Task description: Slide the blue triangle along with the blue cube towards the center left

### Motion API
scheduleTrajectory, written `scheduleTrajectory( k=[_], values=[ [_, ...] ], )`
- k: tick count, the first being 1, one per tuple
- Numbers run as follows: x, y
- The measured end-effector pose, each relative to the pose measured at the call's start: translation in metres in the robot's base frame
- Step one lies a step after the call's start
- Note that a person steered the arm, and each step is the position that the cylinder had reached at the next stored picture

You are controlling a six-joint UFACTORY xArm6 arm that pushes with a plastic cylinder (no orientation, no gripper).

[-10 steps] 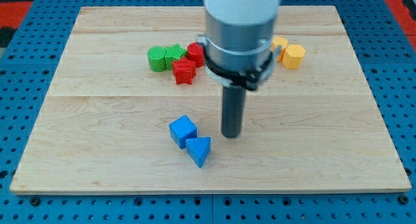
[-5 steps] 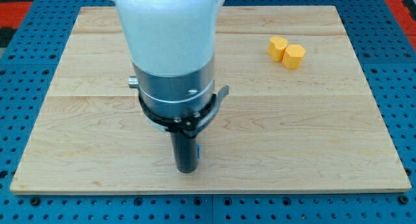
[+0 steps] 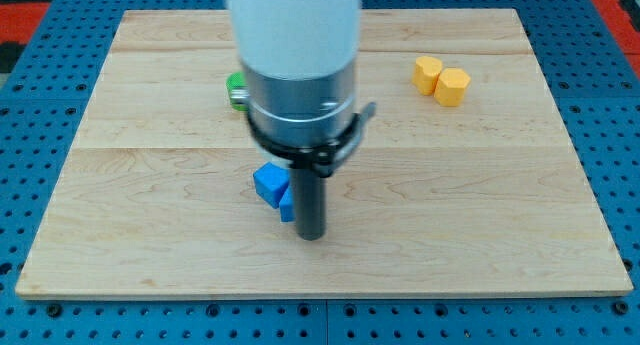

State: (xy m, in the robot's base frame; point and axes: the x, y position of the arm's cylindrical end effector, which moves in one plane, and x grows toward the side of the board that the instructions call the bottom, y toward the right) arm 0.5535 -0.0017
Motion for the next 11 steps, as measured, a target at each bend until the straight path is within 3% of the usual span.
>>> scheduleTrajectory(
  k=[2, 4, 6, 7, 8, 10, 11],
  values=[
    [-0.001, 0.027],
    [-0.013, -0.066],
    [0.012, -0.028],
    [0.003, -0.004],
    [-0.014, -0.050],
    [-0.017, -0.001],
    [-0.029, -0.016]
  ],
)
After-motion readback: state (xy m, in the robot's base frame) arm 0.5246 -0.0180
